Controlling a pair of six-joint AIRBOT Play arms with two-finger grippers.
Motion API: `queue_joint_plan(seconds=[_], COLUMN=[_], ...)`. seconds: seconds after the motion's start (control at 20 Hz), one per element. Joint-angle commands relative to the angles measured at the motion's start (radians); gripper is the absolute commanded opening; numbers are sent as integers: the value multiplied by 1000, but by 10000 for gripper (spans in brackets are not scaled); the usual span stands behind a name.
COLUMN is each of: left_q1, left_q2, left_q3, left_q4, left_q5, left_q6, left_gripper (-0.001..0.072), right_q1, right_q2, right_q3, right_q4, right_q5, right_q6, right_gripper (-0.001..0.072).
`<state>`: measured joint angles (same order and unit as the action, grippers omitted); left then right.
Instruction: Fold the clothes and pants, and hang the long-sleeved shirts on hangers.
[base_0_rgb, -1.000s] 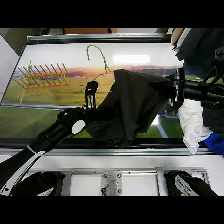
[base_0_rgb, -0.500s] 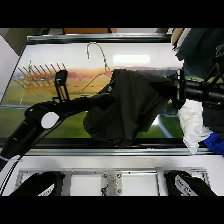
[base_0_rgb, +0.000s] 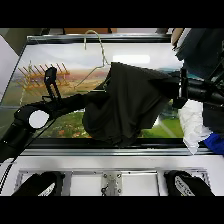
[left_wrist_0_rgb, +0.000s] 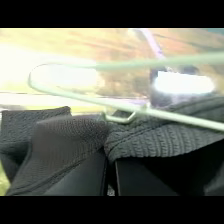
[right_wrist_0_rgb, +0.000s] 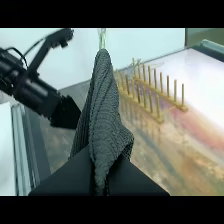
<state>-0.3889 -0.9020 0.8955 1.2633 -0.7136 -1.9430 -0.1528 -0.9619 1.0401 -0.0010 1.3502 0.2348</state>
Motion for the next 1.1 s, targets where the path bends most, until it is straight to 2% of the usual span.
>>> queue_joint_plan(seconds=[0.0, 0.35, 0.7, 1.05], left_q1=[2, 93, 133, 228], left_q2=[-38, -46, -46, -47], left_q3=[1, 1, 2, 153], left_q4=[-60, -60, -60, -50], left_q5=[5, 6, 3, -130], left_q6=[45, 55, 89, 187], left_gripper=[17, 17, 17, 17], right_q1=[19, 18, 18, 18], right_q2=[14, 14, 16, 16], right_q3=[1, 1, 1, 1], right_q4=[87, 75, -170, -223], right_q5=[-34, -6, -7, -18], right_q6=[14, 66, 137, 136], right_gripper=[9, 10, 10, 10])
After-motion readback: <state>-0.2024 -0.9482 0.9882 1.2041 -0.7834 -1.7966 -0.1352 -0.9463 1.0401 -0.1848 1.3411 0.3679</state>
